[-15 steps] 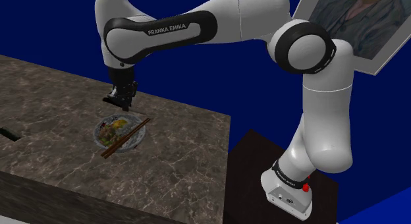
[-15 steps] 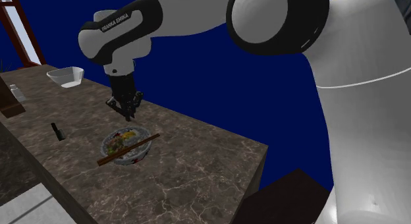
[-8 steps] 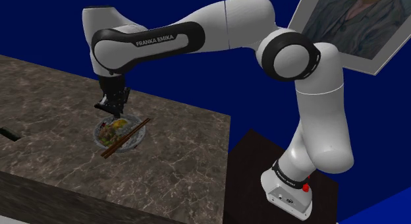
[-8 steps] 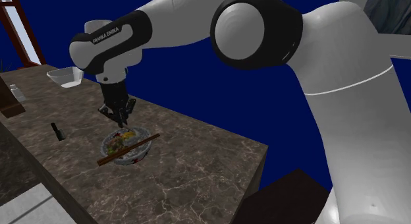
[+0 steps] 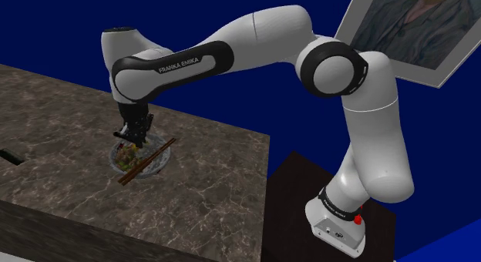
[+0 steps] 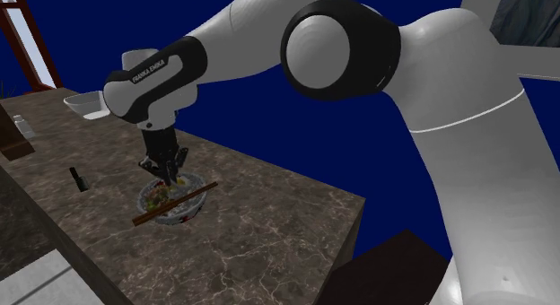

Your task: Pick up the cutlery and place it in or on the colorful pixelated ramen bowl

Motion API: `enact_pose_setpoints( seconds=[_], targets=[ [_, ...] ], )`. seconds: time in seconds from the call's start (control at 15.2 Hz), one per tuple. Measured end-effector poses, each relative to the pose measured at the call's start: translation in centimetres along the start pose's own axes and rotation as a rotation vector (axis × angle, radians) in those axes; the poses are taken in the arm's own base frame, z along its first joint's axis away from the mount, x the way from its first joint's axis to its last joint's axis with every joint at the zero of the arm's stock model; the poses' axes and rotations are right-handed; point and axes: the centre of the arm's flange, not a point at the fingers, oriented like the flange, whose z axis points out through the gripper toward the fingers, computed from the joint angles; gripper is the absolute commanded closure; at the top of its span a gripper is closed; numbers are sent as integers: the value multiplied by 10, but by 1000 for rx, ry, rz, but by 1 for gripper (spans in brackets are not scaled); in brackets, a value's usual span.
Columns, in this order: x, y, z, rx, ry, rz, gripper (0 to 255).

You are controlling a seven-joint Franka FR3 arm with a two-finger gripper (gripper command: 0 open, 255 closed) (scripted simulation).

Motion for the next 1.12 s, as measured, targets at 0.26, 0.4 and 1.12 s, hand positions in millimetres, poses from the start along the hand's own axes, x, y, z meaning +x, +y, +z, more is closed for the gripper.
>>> enact_pose_setpoints(
  seconds=[0.26,0.4,1.12],
  targets=[
    [0,1,7,0,0,0,255],
    [0,1,8,0,0,0,255],
    [1,1,-7,0,1,0,0]
  ],
)
